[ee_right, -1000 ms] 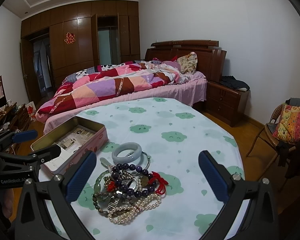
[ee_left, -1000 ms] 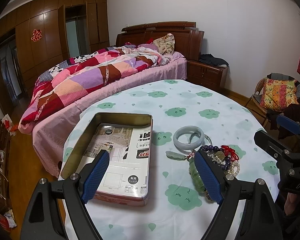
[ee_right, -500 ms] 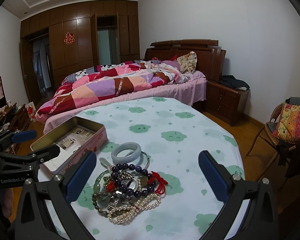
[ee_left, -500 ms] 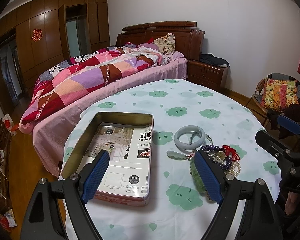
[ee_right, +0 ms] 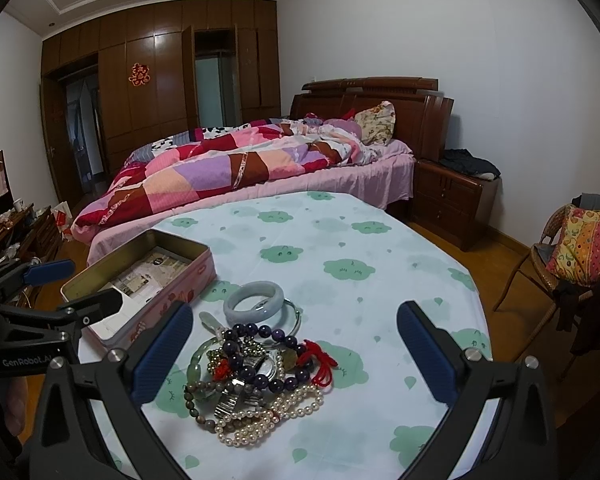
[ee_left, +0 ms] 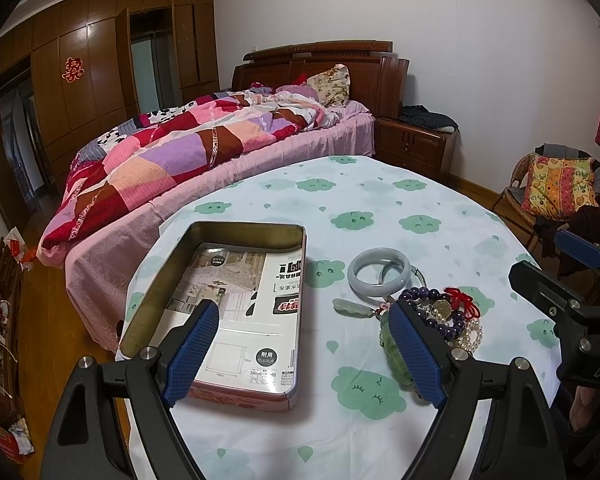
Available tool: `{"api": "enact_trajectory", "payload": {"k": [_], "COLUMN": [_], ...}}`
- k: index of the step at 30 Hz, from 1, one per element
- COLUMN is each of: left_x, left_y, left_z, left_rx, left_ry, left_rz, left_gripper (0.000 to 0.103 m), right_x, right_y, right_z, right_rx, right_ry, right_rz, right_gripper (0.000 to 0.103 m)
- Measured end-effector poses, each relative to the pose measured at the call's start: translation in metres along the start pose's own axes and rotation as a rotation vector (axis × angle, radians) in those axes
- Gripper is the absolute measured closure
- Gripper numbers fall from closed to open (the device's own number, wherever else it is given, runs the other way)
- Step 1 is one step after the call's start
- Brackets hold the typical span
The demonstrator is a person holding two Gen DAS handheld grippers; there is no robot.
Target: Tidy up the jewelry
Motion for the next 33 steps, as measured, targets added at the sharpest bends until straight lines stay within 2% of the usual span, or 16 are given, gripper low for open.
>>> {"api": "enact_trajectory", "payload": {"k": [7, 12, 16, 17, 20, 28, 30, 32, 33], "left_x": [-0.009, -0.016, -0.028, -0.032, -0.044, -0.077, -0.089, -0.101, -0.109], "left_y": [0.0, -0.012, -0.023, -0.025, -0.04, -0.08, -0.087, -0.096, -0.099], "left_z": [0.014, 0.021, 0.017, 0.016, 0.012, -0.005, -0.008, -0.006, -0.003], "left_rx": [0.033, 0.009, -0.003, -0.01, -0.052, -0.163, -0.18, -0.199, -0.205], "left_ry": [0.04, 0.063, 0.065, 0.067, 0.071, 0.071, 0.078, 0.108, 0.129], "left_rz": [0.058, 0.084, 0.094, 0.1, 0.114, 0.167, 0.172, 0.192, 0.195], "left_gripper": [0.016, 0.016, 0.016, 0.016, 0.016, 0.017, 0.023, 0.04, 0.043], "right_x": [-0.005, -0.015, -0.025, -0.029, -0.036, -0.04, -0.04, -0.039, -0.039], "right_y": [-0.006, -0.018, -0.028, -0.03, -0.037, -0.057, -0.06, -0.061, -0.062], "right_z": [0.018, 0.029, 0.041, 0.044, 0.052, 0.063, 0.064, 0.063, 0.063], "right_rx": [-0.011, -0.031, -0.045, -0.048, -0.055, -0.09, -0.092, -0.086, -0.086], "right_ry": [0.021, 0.053, 0.098, 0.113, 0.142, 0.161, 0.163, 0.162, 0.16], "right_rz": [0.007, 0.019, 0.012, 0.007, 0.012, 0.047, 0.052, 0.059, 0.06], "right_gripper": [0.0, 0.0, 0.011, 0.015, 0.018, 0.018, 0.018, 0.018, 0.018]}}
Point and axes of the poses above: each gripper's, at about its wrist camera, not at the fingertips, and x roughly against the way its jaws point, y to its left, z to its underside, the point moved 9 cm from there along -x, roughly the way its jaws point, and after that the axes turned 7 degrees about -y, right-handed, at the moved point
